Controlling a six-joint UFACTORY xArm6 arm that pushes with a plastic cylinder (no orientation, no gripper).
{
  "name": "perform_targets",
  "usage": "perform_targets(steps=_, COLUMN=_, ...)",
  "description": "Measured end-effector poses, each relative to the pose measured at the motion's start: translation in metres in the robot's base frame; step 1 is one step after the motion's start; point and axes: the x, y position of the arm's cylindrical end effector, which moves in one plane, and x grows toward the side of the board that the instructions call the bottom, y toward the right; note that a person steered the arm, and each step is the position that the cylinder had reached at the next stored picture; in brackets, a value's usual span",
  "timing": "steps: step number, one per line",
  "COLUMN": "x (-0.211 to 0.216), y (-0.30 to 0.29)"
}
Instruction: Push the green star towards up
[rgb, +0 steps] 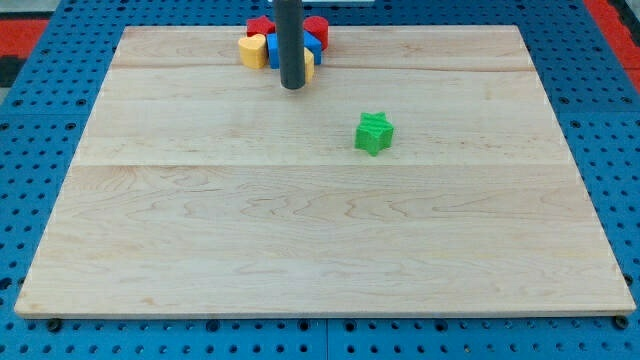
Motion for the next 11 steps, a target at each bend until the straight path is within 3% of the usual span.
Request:
perform_targets(steps=1, x=0.011, y=0.033)
perform_targets(steps=3, x=0.031, y=0.161)
perform_targets(steps=4, x=0.085, y=0.180)
perform_targets(steps=6, x=0.106, y=0.102)
perform_targets(steps=8, x=0.077, y=0.015)
perform_targets(steps=9, x=0.088, y=0.024)
perform_targets(steps=11, x=0.118, y=0.099)
